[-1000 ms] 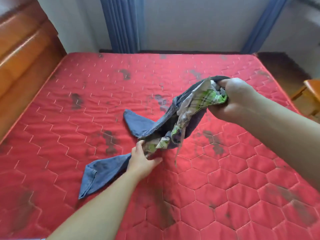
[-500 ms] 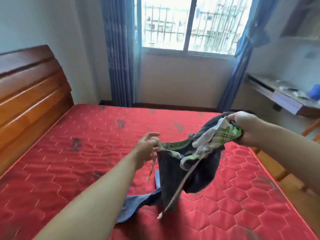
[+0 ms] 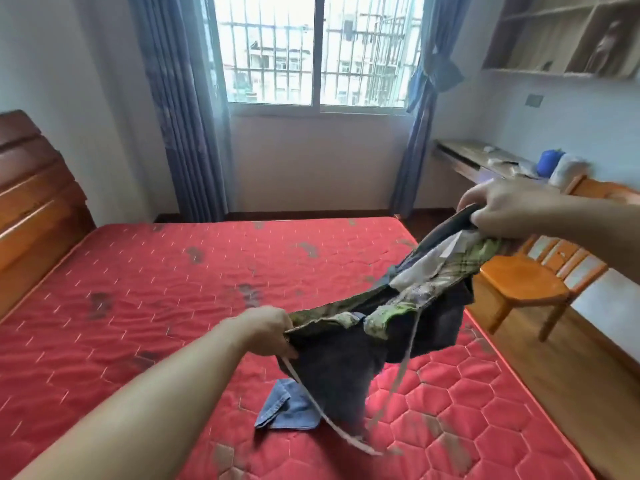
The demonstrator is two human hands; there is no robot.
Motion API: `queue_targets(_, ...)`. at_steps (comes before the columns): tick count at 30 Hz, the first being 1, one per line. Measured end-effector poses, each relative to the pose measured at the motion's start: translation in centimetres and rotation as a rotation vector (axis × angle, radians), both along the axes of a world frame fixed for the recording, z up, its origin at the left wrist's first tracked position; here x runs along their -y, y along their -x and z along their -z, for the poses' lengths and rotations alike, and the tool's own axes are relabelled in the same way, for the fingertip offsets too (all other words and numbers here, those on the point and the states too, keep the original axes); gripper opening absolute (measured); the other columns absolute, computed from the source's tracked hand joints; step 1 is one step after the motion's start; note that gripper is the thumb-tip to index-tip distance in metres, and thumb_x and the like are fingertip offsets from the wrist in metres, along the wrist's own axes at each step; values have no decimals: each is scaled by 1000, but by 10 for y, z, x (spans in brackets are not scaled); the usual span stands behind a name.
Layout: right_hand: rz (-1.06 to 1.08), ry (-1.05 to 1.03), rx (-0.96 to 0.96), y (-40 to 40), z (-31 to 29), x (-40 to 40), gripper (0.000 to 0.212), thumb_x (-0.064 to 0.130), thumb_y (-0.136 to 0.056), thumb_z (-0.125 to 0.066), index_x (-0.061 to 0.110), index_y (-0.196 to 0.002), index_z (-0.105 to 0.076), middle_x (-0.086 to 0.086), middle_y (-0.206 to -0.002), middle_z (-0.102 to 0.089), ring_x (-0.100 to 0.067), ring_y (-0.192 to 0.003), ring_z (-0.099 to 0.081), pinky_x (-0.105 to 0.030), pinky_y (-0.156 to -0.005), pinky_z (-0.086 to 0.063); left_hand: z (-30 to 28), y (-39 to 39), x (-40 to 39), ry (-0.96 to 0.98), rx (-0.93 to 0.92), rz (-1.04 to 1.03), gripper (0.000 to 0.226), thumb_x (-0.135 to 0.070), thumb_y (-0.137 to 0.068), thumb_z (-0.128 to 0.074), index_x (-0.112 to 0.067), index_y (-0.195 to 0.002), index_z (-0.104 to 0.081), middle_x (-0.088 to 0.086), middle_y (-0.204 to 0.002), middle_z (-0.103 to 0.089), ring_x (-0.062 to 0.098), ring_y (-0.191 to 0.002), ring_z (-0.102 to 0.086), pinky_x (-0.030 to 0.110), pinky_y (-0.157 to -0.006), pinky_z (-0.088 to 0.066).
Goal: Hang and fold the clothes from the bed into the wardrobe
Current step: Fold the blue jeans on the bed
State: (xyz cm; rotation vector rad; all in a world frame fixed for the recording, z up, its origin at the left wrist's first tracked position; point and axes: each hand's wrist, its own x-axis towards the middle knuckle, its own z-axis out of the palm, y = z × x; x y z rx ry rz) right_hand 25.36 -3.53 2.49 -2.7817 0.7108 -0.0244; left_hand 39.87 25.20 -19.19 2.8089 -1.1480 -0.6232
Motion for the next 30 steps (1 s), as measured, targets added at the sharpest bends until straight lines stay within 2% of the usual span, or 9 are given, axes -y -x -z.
queue_targets(4, 115, -139, -55, 16, 20, 26, 35, -3, -83, -37, 9, -87, -69, -23, -77, -68, -33, -51, -68, -39, -49, -58, -51, -1, -2, 5, 165, -50, 31, -49, -68, -70, -20, -62, -57, -3, -64, -60, 23, -69, -59, 31, -65, -51)
queue_targets(7, 193, -316, 134, 16, 30, 35, 38, -6, -83, -37, 9, -87, -71, -20, -81, -67, -33, -59, -67, -40, -57, -59, -85, 3, -7, -70, -33, -81, 55, -73, -49, -71, -21, -60, -58, -8, -59, -54, 17, -59, -50, 29, -59, -45)
queue_targets(10, 246, -454, 266, 13, 33, 37, 40, -6, -86, -37, 14, -84, -72, -17, -89, -67, -34, -75, -66, -41, -64, -59, -97, 10, -17, -261, -110, 19, 70, -83, -37, -67, -25, -76, -71, -7, -71, -66, 20, -71, -63, 32, -69, -54)
queue_targets(14, 260, -404, 276, 9, 32, 39, 29, -3, -87, -44, 9, -86, -70, -19, -92, -66, -31, -72, -64, -34, -54, -56, -111, 9, -23, -339, 87, 160, 31, -41, -69, -78, -24, -93, -68, -5, -89, -71, 18, -84, -65, 28, -74, -53)
queue_targets(17, 199, -159, 186, 7, 27, 40, 14, 12, -84, -59, 12, -86, -73, -15, -88, -68, -28, -77, -63, -36, -57, -57, -134, 0, -22, -127, 266, 118, 17, -34, -81, -71, -21, -91, -67, -2, -83, -65, 21, -78, -60, 26, -67, -46)
queue_targets(21, -42, -334, -45, -3, 22, 36, 22, 33, -79, -77, 17, -92, -70, -5, -95, -68, -22, -88, -64, -41, -72, -57, -171, -9, -12, 268, 321, -125, 28, -47, -78, -70, -19, -76, -70, 0, -71, -65, 22, -71, -62, 30, -65, -52)
queue_targets(25, -257, -338, -87, -14, 19, 27, 53, 12, -63, -83, 30, -107, -59, 6, -102, -66, -9, -89, -62, -28, -68, -52, -215, -12, -8, 473, 418, -291, 27, -41, -75, -72, -16, -65, -70, 1, -64, -61, 24, -69, -60, 29, -63, -49)
queue_targets(28, -300, 5, 26, -25, 16, 18, 25, 18, -62, -80, 28, -81, -67, 6, -79, -68, -12, -74, -63, -28, -64, -51, -253, -12, -10, 681, 493, -393, 22, -31, -77, -71, -12, -68, -73, 4, -81, -65, 22, -80, -61, 28, -74, -50)
queue_targets(30, -289, -23, 147, -31, 4, 7, 7, 25, -70, -75, 19, -72, -71, 2, -69, -69, -20, -70, -65, -30, -64, -51, -281, -8, -13, 789, 518, -475, 20, -26, -79, -69, -10, -68, -71, 4, -83, -63, 19, -80, -58, 24, -70, -48)
